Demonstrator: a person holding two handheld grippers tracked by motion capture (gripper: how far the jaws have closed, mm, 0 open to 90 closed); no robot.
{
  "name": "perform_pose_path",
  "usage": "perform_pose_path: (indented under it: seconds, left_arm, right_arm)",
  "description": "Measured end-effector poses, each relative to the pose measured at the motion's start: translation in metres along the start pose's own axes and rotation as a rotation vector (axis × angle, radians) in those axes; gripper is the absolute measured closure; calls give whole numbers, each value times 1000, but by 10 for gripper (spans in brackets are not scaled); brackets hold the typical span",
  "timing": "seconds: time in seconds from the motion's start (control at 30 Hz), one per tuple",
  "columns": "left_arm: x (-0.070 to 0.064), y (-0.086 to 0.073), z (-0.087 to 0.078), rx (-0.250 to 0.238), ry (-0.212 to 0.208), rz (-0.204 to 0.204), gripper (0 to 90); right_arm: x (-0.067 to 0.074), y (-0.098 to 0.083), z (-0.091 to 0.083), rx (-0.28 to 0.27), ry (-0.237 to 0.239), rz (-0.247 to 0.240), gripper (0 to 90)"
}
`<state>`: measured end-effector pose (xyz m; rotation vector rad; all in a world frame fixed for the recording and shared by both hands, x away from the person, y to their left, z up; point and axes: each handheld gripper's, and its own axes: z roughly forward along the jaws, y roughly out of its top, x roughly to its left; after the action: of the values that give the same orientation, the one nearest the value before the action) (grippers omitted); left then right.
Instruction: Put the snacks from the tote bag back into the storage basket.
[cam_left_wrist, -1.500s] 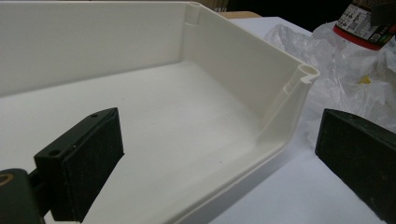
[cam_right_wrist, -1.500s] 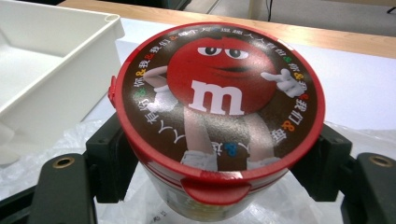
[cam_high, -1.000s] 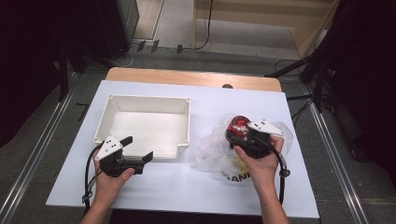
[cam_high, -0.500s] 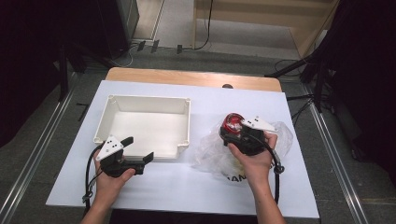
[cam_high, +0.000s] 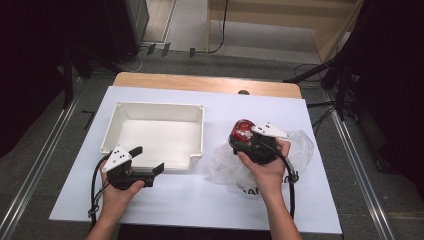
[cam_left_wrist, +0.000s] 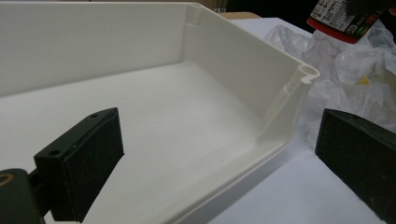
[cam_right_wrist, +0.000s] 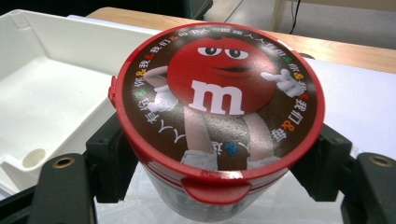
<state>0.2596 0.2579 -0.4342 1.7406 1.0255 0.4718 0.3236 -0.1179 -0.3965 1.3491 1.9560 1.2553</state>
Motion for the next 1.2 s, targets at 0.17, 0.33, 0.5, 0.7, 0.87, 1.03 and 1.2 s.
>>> perform_pose_path:
  seconds: [0.17,0.33,0.5,0.7,0.87,1.03,1.2]
  left_arm:
    - [1,0,-1,2,1,2,12]
    - [1,0,-1,-1,-1,-1,12]
    - [1,0,-1,1,-2,1,12]
    - [1,0,-1,1,-4,1,12]
    - [1,1,-2,0,-4,1,12]
    - [1,1,-2,-2,-2,-2,12]
    - [1,1,-2,-5,-4,-3,12]
  right_arm:
    - [4,2,2,1,6,-6,261]
    - [7,4,5,3,11,-12,261]
    - [11,6,7,3,16,-14,261]
    - [16,8,10,3,23,-22,261]
    - [20,11,12,3,30,-26,261]
    - [24,14,14,1,37,-24,261]
    - [28,16,16,-1,45,-28,261]
